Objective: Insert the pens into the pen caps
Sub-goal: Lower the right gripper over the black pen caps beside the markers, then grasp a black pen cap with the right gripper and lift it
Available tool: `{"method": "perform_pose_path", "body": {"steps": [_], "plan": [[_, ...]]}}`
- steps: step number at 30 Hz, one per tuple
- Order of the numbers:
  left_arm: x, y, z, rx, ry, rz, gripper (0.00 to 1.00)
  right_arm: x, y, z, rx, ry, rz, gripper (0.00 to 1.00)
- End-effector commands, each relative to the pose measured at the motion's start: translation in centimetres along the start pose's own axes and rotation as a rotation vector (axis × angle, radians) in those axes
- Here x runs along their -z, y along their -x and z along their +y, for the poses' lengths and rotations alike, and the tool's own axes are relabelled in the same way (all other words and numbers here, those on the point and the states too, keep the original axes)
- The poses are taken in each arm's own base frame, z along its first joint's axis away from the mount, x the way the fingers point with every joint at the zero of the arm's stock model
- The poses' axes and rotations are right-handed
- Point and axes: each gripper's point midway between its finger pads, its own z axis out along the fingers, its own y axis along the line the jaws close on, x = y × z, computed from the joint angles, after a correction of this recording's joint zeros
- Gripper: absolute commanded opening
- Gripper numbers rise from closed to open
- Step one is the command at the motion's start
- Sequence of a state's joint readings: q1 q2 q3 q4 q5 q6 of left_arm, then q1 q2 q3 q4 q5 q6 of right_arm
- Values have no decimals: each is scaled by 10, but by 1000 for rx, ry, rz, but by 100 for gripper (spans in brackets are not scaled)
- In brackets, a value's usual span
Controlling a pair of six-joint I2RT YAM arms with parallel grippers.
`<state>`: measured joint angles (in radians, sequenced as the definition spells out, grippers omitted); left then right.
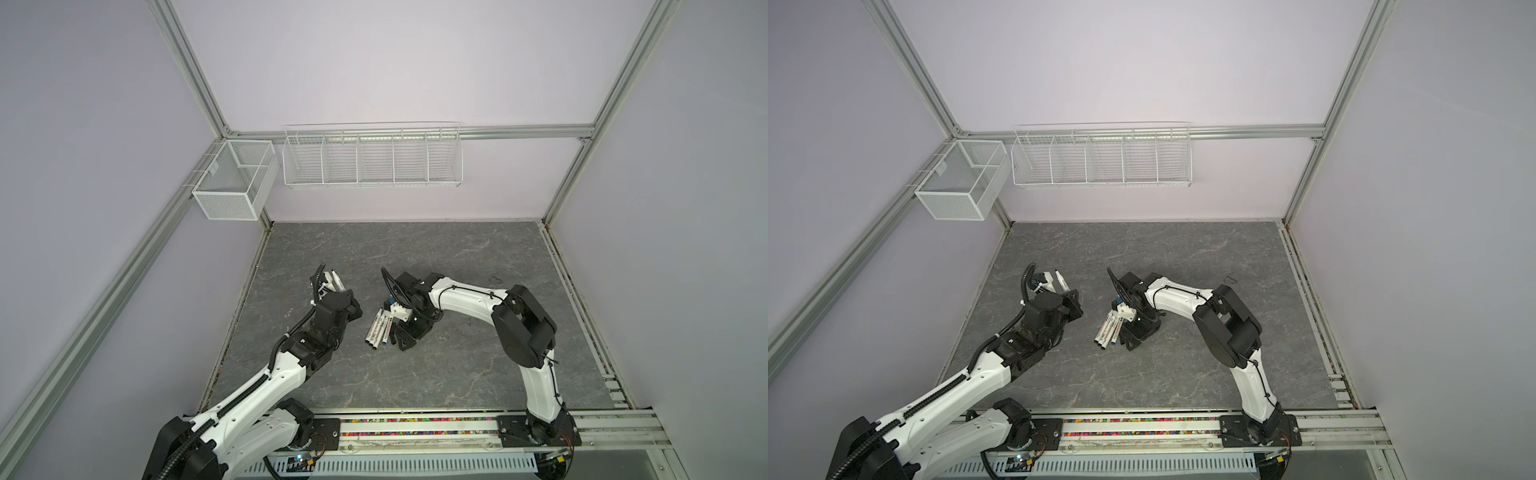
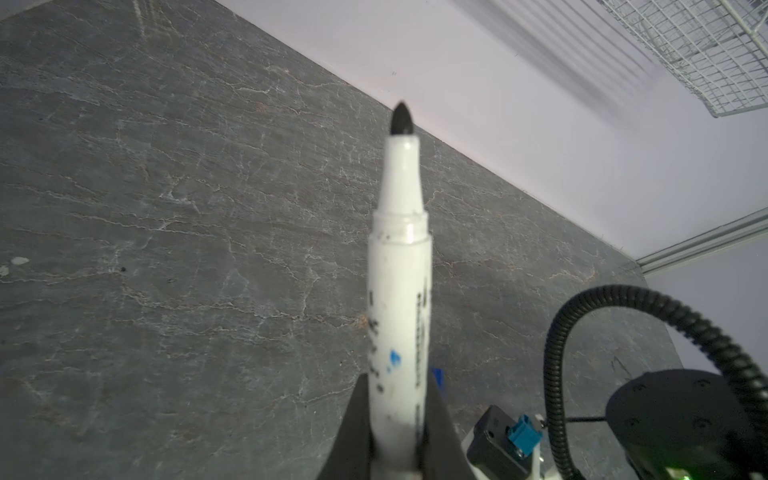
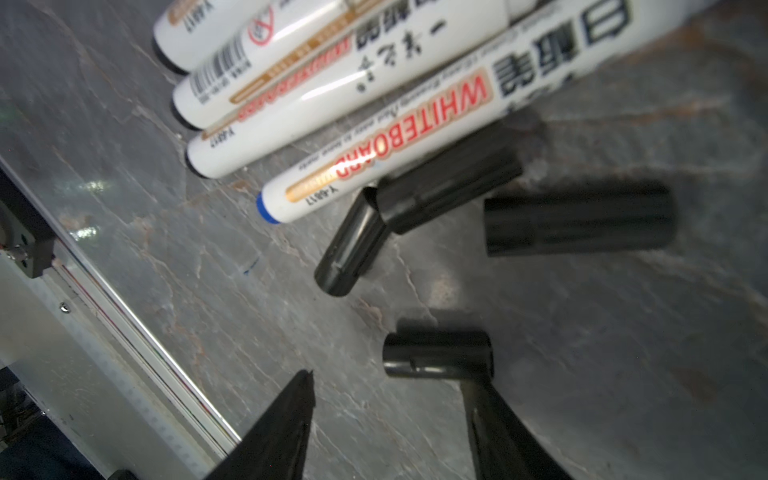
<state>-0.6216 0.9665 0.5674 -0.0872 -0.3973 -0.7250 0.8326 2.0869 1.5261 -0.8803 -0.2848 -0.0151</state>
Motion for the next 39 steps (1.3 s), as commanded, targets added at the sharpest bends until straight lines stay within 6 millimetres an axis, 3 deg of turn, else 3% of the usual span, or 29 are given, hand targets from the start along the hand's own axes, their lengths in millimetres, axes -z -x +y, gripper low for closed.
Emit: {"method": "perform_pose_path", "body": {"steps": [1, 13, 22, 30, 39], "plan": [[2, 3, 6, 5, 25, -14, 0, -4, 2, -9, -15, -31, 30, 64], [0, 2, 2, -20, 10, -4, 0, -11, 19, -33, -93, -192, 17, 56], [-1, 0, -1, -35, -2, 9, 0, -2, 1, -55, -114, -331, 36, 53], [-3, -5, -3, -35, -20, 23, 0, 13, 13, -49, -87, -306, -65, 52], [-2, -12, -10, -65, -64, 59, 0, 3, 26, -39, -18, -285, -68, 51]]}}
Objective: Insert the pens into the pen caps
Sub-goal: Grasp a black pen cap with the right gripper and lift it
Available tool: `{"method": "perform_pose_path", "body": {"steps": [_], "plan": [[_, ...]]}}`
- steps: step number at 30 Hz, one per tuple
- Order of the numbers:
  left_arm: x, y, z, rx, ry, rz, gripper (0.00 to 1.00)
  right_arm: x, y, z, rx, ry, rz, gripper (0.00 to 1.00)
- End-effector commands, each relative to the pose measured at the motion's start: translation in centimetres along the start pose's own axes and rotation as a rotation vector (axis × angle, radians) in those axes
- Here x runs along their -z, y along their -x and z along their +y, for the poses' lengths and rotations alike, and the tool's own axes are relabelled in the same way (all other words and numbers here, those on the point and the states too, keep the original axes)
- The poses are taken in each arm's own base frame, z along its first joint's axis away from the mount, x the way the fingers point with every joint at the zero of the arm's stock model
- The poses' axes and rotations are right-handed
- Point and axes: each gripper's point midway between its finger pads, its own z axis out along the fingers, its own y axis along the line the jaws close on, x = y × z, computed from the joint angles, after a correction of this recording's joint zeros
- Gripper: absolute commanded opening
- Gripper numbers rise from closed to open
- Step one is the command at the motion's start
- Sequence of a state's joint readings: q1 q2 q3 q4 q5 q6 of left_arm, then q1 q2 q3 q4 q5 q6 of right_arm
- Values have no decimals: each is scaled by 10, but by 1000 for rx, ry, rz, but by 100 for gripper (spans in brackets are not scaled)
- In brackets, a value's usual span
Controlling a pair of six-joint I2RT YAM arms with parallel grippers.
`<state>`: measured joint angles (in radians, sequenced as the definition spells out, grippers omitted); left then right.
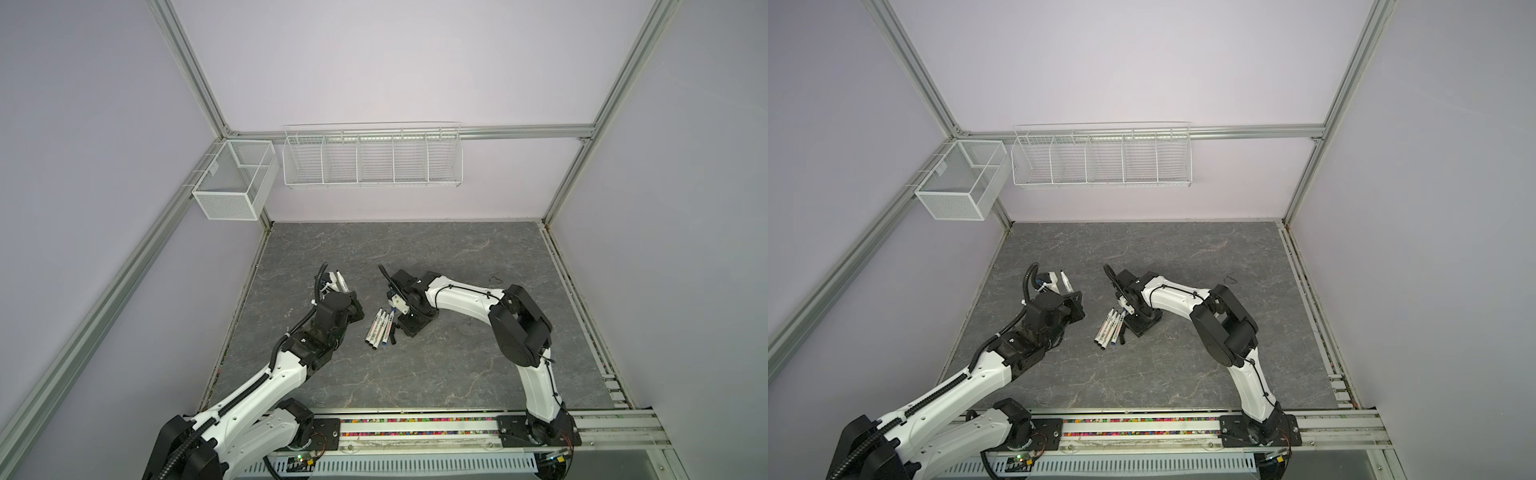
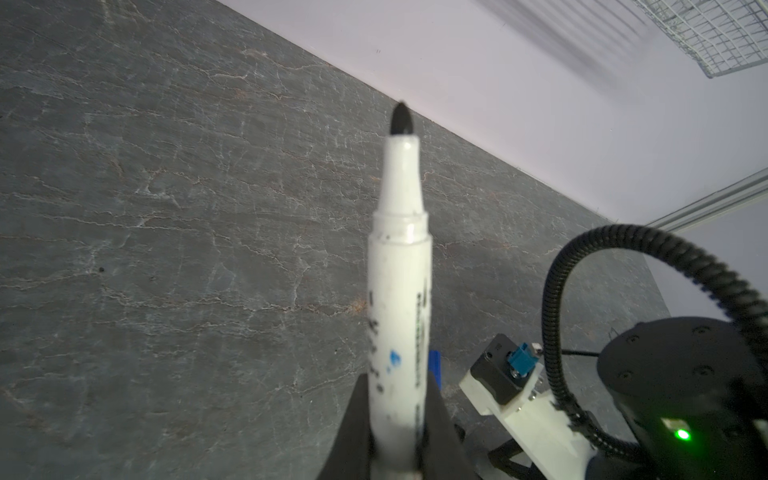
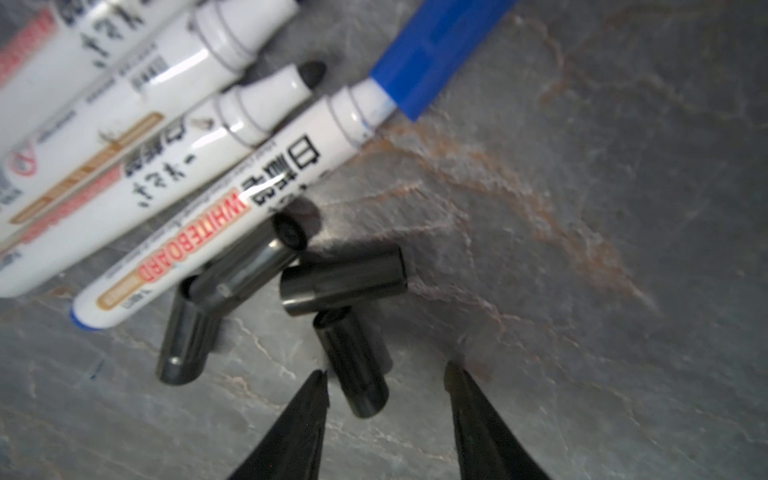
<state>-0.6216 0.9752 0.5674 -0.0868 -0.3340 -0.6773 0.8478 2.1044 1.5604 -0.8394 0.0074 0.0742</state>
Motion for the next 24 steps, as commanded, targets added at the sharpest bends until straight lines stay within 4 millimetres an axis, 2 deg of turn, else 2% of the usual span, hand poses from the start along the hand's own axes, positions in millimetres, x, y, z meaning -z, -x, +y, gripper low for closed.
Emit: {"method": "perform_pose_path", "body": {"steps": [1, 11, 17, 19, 22, 24], "plan": [[-1, -3, -4, -23, -30, 14, 0, -5, 6, 7, 52, 0, -8, 50], [1, -7, -7, -58, -46, 48, 0, -24, 4, 12, 128, -65, 22, 40], [2, -13, -12, -107, -73, 90, 0, -26, 15, 16, 129, -45, -18, 21], [2, -15, -18, -129, -99, 104, 0, -18, 20, 16, 119, -29, -53, 16], [1, -20, -27, -172, -147, 134, 0, 10, 26, 11, 81, 8, -150, 11], [0, -24, -34, -196, -182, 157, 0, 41, 28, 1, 22, 39, -251, 9]]}}
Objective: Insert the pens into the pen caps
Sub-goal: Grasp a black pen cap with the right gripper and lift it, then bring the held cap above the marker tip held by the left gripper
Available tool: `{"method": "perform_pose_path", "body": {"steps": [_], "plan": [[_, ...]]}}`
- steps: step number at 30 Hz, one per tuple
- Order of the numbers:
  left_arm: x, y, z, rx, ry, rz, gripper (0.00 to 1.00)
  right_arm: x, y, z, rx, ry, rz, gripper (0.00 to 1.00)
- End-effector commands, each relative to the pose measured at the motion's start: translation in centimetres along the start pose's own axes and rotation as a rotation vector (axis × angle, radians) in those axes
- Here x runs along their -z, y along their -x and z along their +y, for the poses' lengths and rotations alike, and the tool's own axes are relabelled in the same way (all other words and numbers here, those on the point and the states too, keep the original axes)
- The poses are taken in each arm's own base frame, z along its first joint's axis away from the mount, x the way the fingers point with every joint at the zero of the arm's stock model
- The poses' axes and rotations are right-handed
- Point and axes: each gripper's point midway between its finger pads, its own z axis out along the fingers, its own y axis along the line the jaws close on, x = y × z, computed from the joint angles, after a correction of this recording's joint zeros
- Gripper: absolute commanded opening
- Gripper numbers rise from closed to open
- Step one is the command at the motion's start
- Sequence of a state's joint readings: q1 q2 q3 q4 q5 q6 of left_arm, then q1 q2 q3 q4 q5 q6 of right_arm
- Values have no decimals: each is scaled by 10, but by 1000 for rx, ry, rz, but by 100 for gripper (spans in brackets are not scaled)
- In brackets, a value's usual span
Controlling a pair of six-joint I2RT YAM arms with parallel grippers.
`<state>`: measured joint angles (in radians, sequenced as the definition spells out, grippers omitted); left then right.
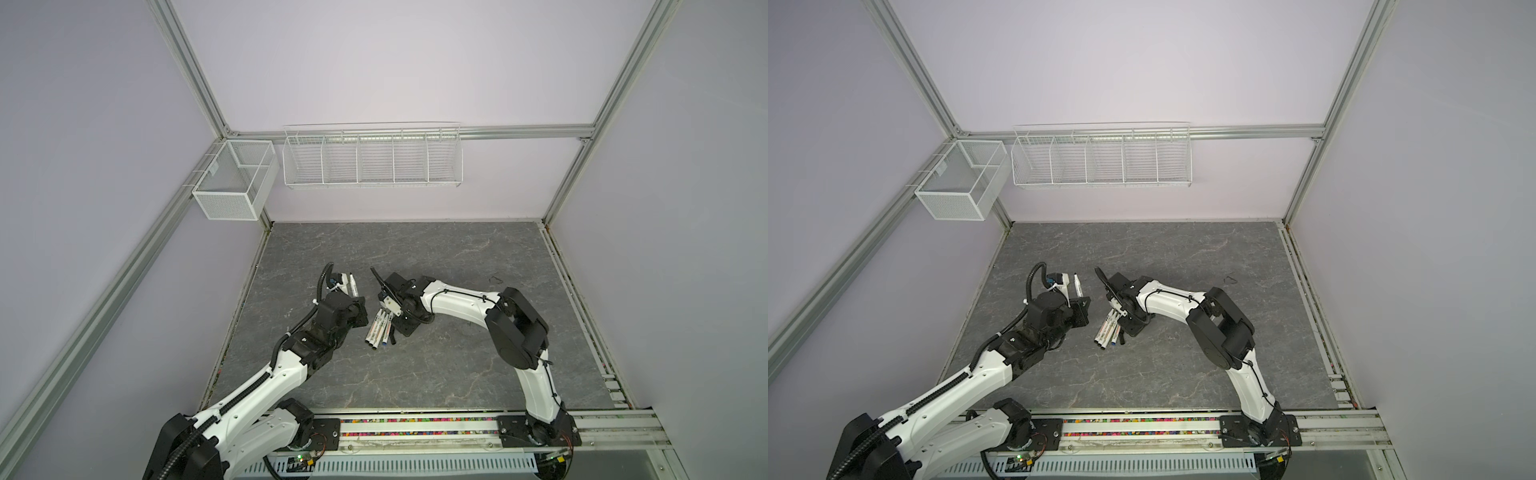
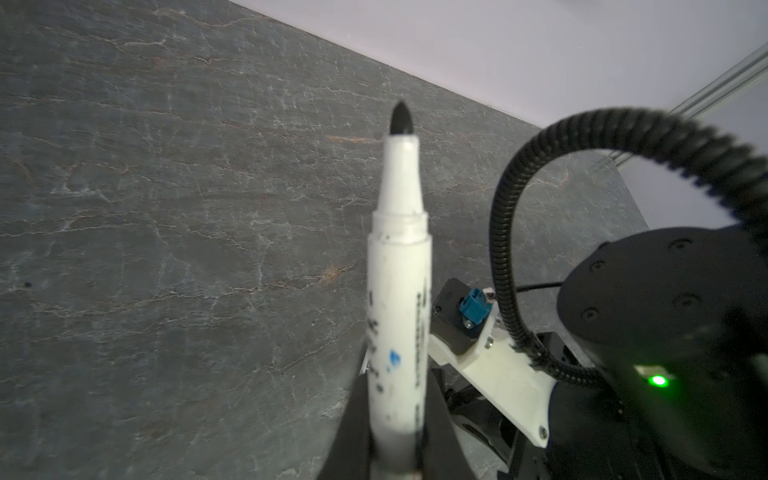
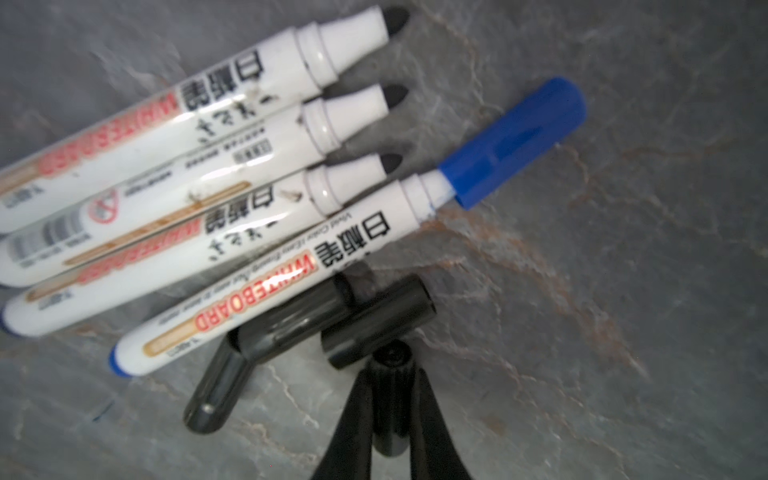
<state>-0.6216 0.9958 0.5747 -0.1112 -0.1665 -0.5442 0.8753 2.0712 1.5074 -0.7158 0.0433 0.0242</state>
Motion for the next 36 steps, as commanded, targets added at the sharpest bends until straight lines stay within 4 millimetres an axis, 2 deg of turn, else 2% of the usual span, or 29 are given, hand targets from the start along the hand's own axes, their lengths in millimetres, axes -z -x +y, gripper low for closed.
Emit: {"method": "perform_pose_path", "body": {"steps": [1, 5, 7, 11, 15, 20, 25, 36], "plan": [[-2, 3, -20, -67, -87, 34, 0, 52, 18, -16, -99, 67, -193, 9], [-5, -1, -43, -117, -208, 56, 0, 114, 30, -44, -251, 160, -405, 8], [-5, 0, -54, -137, -266, 58, 0, 142, 43, -51, -295, 229, -506, 7], [-8, -1, -68, -152, -333, 75, 0, 190, 77, -50, -328, 356, -696, 7], [-11, -5, -72, -145, -342, 87, 0, 221, 109, -39, -325, 492, -839, 8], [-9, -8, -77, -183, -322, 74, 0, 223, 128, -15, -240, 600, -827, 8], [-8, -7, -76, -184, -316, 72, 0, 210, 125, 8, -170, 661, -757, 7], [-9, -4, -81, -191, -330, 68, 0, 205, 123, 12, -127, 637, -731, 8]]}}
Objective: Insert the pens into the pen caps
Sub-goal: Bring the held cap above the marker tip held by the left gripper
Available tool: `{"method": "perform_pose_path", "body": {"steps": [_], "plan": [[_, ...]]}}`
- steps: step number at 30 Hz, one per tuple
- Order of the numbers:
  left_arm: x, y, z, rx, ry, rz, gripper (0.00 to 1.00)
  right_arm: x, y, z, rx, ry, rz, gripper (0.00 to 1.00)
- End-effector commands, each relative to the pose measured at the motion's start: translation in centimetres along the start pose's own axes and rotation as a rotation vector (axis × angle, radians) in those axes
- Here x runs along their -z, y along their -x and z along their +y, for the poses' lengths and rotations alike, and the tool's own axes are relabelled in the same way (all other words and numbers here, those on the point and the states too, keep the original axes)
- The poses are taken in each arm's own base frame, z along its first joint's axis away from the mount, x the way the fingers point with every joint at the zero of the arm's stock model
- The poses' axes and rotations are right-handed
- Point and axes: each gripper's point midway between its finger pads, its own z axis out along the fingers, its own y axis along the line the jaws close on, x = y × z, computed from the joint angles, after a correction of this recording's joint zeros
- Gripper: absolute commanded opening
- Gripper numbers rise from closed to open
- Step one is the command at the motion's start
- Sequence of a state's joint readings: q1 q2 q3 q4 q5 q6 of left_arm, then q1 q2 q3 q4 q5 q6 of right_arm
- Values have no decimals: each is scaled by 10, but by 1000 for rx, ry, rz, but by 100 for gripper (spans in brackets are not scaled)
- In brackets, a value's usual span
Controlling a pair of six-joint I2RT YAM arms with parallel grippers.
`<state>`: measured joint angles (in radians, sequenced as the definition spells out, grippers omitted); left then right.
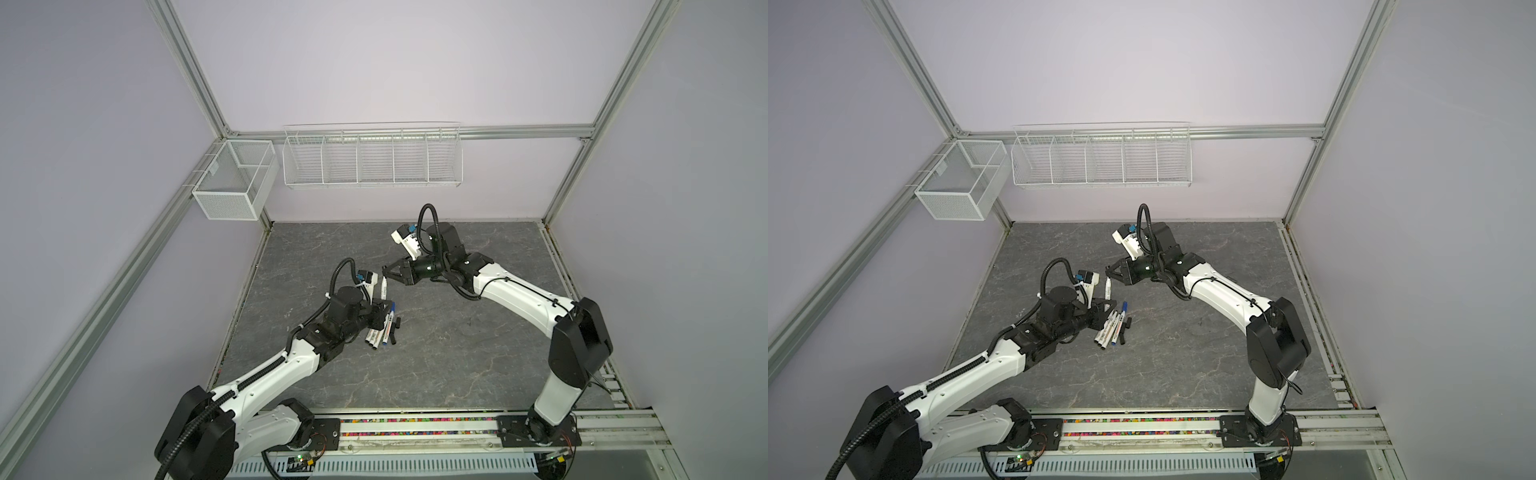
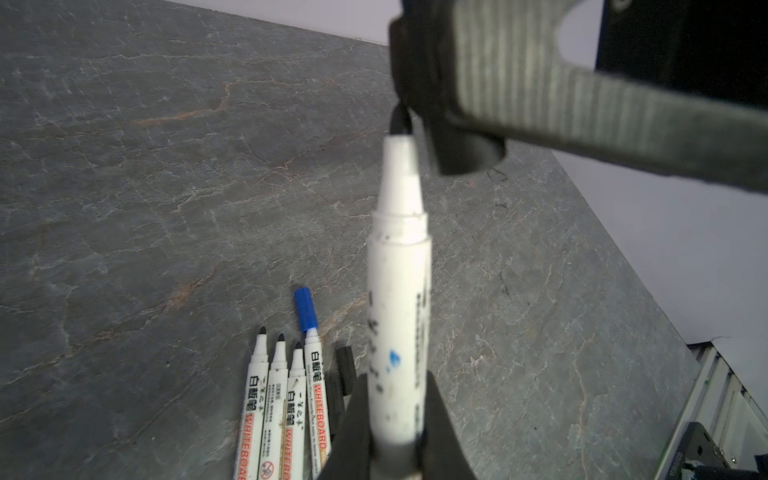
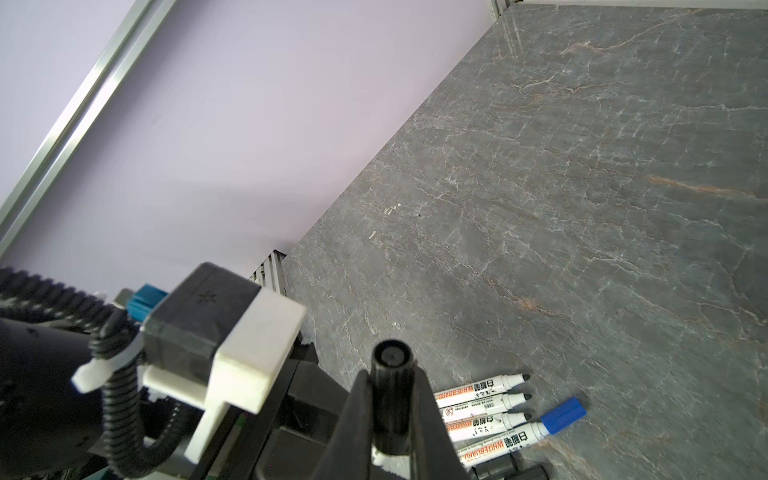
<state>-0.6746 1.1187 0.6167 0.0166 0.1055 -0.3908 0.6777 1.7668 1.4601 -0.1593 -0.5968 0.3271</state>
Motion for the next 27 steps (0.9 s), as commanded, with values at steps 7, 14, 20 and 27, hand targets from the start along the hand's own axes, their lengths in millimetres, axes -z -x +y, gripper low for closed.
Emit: {"method": "perform_pose_path", "body": {"steps": [7, 14, 20, 27], "plan": [[1, 20, -11, -19, -26, -47, 0, -2, 16, -2, 37, -6, -36, 8], [0, 20, -11, -23, -26, -38, 0, -4, 28, -6, 41, -9, -59, 8], [0, 22, -13, -24, -28, -42, 0, -8, 20, -13, 23, -22, -41, 8], [-1, 24, -11, -17, -18, -51, 0, -4, 12, -13, 28, -28, -26, 8]]}}
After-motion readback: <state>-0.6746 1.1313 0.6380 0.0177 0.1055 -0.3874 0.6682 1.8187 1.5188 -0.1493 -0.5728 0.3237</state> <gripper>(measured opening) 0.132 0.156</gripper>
